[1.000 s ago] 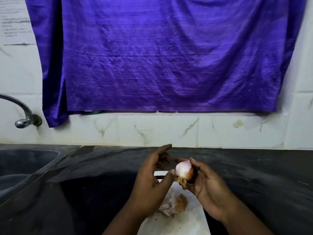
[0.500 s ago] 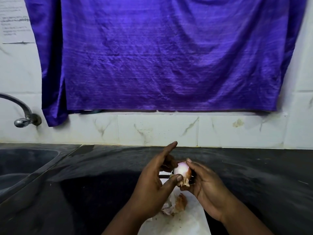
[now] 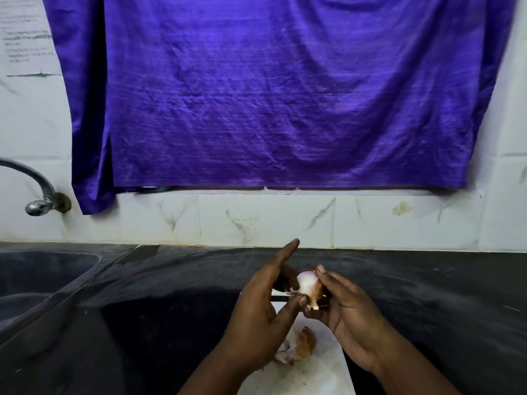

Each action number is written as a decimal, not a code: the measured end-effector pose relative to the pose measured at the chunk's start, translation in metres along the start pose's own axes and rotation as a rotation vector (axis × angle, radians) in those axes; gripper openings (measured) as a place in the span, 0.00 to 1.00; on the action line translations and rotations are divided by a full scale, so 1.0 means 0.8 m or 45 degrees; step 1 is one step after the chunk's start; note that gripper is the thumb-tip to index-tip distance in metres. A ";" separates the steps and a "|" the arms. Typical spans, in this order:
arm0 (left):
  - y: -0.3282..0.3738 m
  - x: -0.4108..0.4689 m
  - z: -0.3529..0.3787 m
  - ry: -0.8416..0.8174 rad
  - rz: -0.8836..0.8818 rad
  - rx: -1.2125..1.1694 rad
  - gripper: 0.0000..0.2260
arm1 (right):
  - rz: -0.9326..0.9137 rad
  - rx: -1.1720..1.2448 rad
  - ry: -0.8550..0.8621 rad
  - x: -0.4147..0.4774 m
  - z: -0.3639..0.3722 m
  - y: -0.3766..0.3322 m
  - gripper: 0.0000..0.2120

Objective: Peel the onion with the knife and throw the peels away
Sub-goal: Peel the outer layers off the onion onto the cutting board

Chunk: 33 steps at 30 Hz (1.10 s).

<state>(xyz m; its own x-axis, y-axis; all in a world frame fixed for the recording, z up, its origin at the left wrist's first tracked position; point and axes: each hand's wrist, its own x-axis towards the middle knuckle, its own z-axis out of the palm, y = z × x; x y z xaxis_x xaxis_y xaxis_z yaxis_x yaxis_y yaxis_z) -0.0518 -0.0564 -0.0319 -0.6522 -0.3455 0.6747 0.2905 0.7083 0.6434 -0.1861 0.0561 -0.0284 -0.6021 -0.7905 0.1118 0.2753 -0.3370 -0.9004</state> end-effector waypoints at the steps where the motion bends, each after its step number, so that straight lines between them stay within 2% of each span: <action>1: 0.000 0.000 0.000 0.005 -0.010 -0.024 0.38 | -0.003 0.005 -0.006 0.000 0.000 0.001 0.24; 6: 0.001 -0.001 -0.001 -0.019 -0.035 -0.118 0.38 | -0.030 0.077 0.071 0.001 -0.001 -0.001 0.24; 9: -0.001 -0.002 0.001 -0.081 -0.042 -0.052 0.36 | -0.064 0.108 0.164 0.003 -0.005 -0.006 0.22; 17: -0.010 0.001 -0.004 0.118 -0.082 0.146 0.28 | -0.001 -0.090 0.042 -0.005 0.003 0.000 0.23; 23: -0.003 0.000 -0.004 0.053 -0.005 0.119 0.35 | -0.058 -0.192 -0.065 -0.008 0.008 0.002 0.19; 28: -0.003 0.001 -0.005 0.075 -0.023 0.090 0.37 | -0.032 -0.162 -0.042 -0.007 0.009 -0.001 0.18; 33: -0.007 0.002 -0.004 -0.053 -0.047 0.072 0.40 | -0.140 -0.368 -0.055 -0.012 0.007 -0.002 0.14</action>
<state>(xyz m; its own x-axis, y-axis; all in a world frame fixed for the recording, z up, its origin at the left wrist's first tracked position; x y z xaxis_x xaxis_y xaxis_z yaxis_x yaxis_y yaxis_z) -0.0521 -0.0631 -0.0337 -0.6909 -0.3468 0.6343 0.2264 0.7295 0.6455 -0.1770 0.0614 -0.0256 -0.5821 -0.7806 0.2278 -0.0182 -0.2675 -0.9634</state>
